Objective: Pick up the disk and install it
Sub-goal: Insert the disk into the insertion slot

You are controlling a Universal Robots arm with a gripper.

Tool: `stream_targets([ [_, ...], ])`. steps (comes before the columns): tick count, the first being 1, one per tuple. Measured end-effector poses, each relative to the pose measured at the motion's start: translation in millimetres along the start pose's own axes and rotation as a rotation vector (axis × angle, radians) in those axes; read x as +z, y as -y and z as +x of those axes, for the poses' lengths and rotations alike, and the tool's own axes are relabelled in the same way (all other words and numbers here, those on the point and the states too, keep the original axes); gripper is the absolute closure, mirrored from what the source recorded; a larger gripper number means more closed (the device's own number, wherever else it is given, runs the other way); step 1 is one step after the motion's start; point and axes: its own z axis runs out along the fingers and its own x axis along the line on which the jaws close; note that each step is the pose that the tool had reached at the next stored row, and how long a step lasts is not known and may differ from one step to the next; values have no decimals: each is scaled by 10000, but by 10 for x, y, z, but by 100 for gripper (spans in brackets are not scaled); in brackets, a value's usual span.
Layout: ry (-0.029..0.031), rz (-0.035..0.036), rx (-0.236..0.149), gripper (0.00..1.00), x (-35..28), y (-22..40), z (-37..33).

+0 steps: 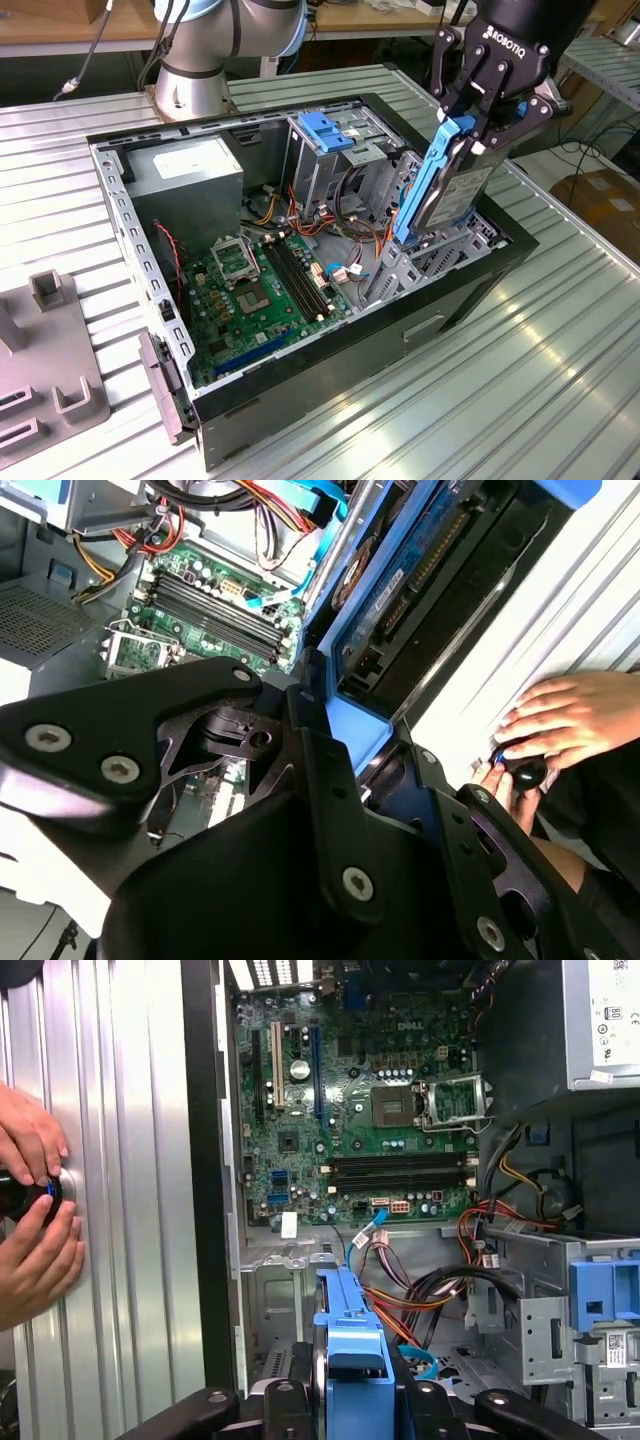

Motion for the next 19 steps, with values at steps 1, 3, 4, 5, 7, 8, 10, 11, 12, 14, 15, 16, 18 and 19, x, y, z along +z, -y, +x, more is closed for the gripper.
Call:
stream_targets([
  [1,-2,-12,-2,63,6,0,0],
  [3,-1,-22,-3,63,17,21,9],
  [4,-2,-42,-3,63,21,39,12],
  [5,-3,-58,-4,63,23,47,12],
  [7,-7,-88,-4,63,28,53,13],
  [8,-7,-95,-9,63,31,53,15],
  [10,-8,-109,-30,63,39,53,16],
  [11,-8,-109,-32,63,41,54,17],
  [12,-7,-110,-34,63,45,54,22],
  [14,-8,-110,-52,63,49,54,25],
  [15,-9,-110,-60,63,51,54,26],
  [16,-8,-109,-66,63,53,54,26],
  [18,-8,-109,-72,63,56,53,26],
  [19,-7,-109,-74,63,61,51,27],
])
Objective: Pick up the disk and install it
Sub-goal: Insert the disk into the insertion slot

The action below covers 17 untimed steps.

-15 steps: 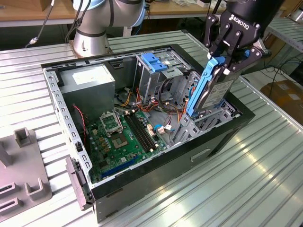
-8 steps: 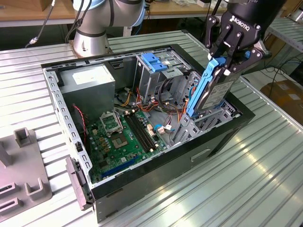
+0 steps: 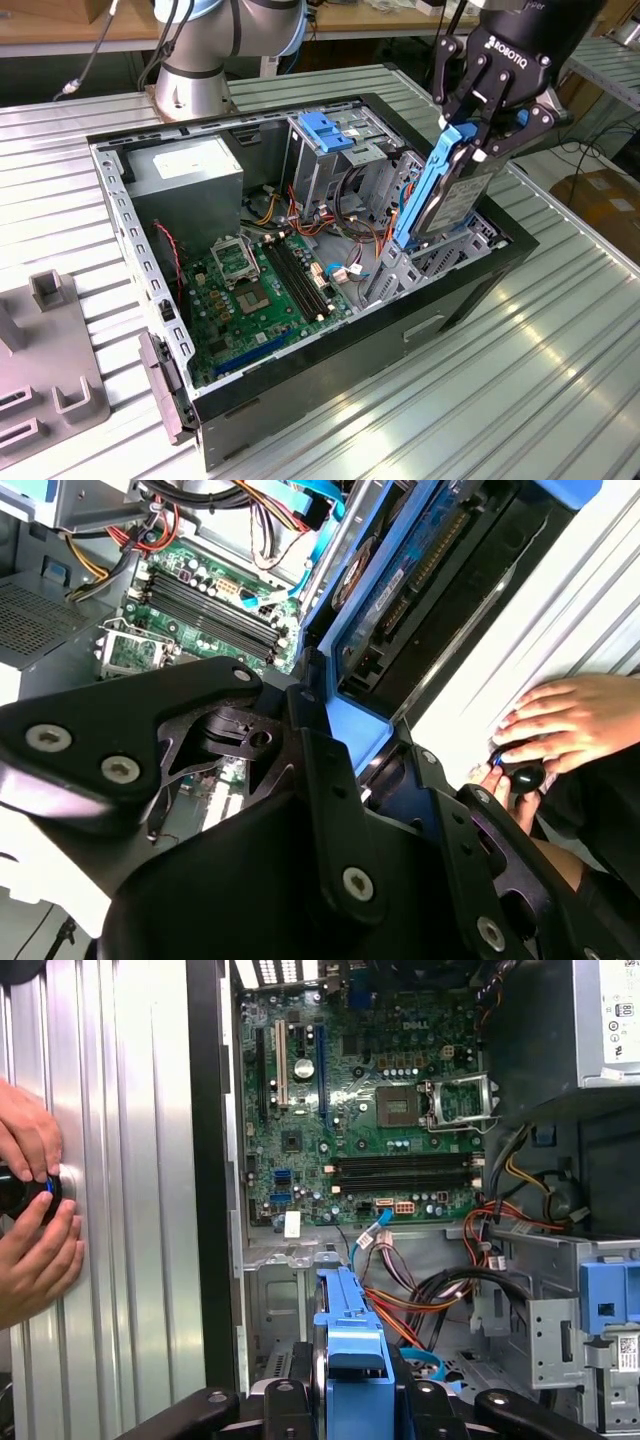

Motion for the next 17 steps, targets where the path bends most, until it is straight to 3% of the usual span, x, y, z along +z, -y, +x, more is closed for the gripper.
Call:
stream_targets([
  [17,0,0,-11,63,33,-7,4],
])
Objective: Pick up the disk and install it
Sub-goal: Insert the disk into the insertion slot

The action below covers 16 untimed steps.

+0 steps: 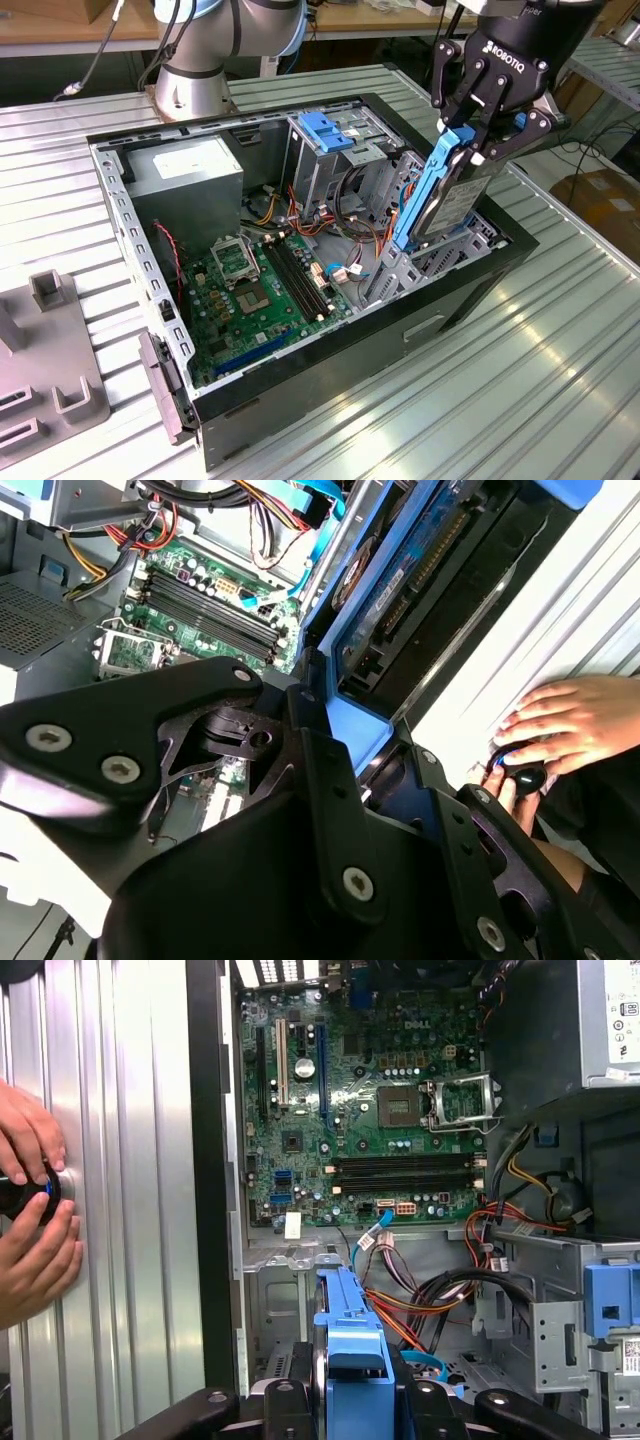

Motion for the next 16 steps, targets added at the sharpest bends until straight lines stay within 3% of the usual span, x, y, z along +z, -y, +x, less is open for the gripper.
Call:
stream_targets([
  [16,-1,0,0,63,24,0,0],
])
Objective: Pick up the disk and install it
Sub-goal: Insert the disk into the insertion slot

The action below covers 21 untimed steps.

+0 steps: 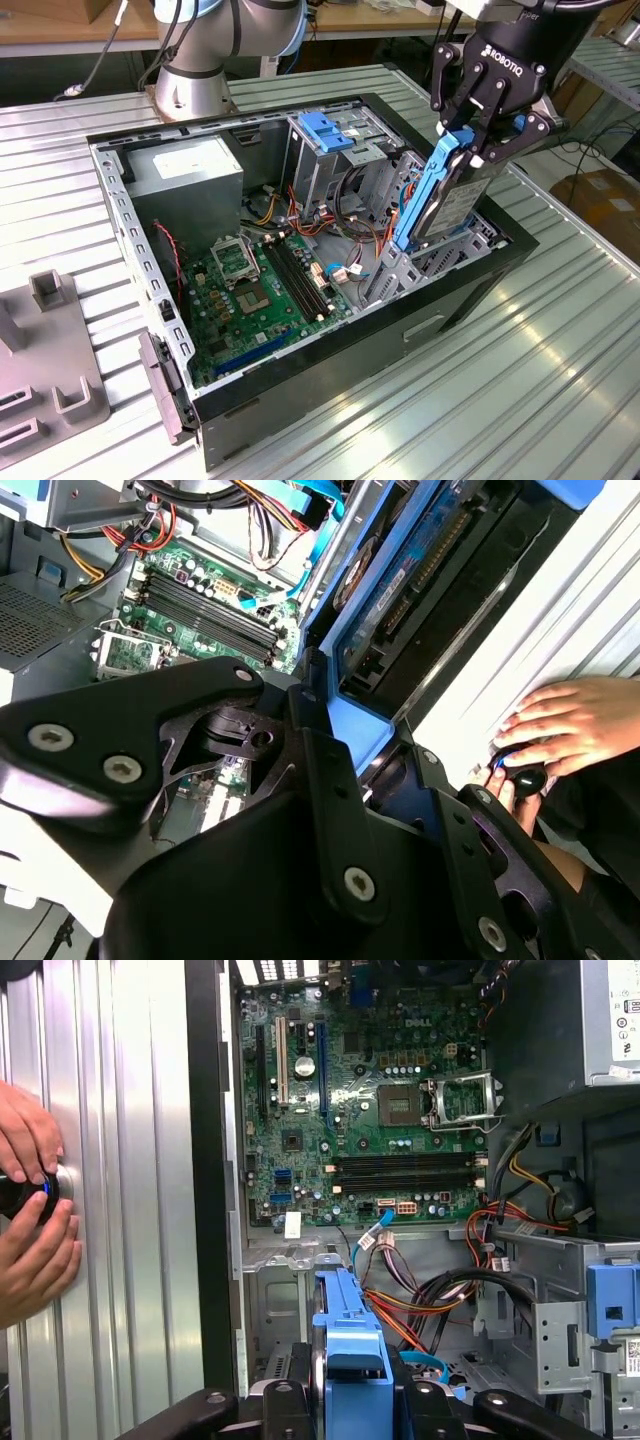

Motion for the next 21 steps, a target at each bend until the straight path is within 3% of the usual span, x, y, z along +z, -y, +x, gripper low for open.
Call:
stream_targets([
  [7,0,0,0,63,-39,0,1],
  [21,-1,0,0,63,-28,-10,1],
])
